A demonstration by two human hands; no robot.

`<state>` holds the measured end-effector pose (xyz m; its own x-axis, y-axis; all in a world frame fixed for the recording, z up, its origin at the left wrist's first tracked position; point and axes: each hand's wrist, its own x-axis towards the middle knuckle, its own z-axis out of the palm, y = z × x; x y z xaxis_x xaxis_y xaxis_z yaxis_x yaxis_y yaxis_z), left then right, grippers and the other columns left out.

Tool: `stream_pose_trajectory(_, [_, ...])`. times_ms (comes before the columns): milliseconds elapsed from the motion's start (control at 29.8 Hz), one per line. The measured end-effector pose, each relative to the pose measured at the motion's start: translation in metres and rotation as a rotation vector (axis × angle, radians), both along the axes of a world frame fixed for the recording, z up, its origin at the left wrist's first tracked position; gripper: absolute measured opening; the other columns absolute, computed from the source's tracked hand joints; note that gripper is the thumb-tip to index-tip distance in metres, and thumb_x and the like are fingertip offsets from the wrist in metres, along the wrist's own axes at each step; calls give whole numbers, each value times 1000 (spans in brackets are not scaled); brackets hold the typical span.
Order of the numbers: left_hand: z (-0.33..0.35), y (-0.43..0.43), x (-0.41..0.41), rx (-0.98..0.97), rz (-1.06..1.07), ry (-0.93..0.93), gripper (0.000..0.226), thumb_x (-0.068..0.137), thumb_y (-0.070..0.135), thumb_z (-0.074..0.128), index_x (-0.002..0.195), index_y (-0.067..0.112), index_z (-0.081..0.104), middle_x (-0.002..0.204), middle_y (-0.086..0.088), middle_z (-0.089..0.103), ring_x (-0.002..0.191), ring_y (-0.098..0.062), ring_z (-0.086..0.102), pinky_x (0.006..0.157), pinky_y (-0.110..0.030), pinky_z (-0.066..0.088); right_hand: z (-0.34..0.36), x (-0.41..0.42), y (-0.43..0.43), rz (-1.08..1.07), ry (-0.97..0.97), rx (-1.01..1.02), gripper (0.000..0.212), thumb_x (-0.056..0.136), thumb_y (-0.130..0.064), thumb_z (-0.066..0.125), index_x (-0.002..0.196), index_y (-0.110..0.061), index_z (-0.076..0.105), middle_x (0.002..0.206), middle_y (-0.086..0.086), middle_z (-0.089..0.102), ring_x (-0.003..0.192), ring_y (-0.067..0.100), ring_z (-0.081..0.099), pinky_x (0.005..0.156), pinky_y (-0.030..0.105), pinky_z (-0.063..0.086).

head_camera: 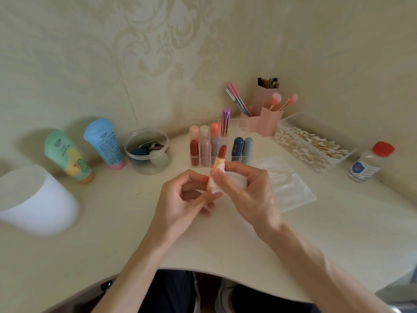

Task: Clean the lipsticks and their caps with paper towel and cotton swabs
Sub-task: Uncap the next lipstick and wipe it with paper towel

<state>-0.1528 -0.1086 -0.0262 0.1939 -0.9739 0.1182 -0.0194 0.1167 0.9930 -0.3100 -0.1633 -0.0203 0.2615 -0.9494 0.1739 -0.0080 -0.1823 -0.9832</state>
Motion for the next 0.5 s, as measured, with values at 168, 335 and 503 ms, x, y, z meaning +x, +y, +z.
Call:
stream_pose_trajectory(168, [8,2,3,59,-105,134,24,96,17,65,117,9,72,99,-13,79,86,-35,78,57,-35,62,3,-4,0,25,-38,-1,22,96,-31,74,102,-11,81,96,3,80,88,19,75,76,27,56])
stream_pose_trajectory(335, [3,-1,3,21,-31,109,21,83,15,77,99,2,76,80,-15,76,69,-24,72,61,-27,57,-3,-2,-1,24,-7,-82,20,96,-29,75,103,-11,80,92,2,79,82,18,75,73,30,57])
stream_pose_trajectory(503, [-3,-3,3,-17,98,-18,32,70,24,88,86,3,70,76,-8,73,59,-17,63,59,-25,53,-2,1,-1,44,51,-34,19,97,-32,74,103,-15,80,87,1,80,80,13,74,75,28,57])
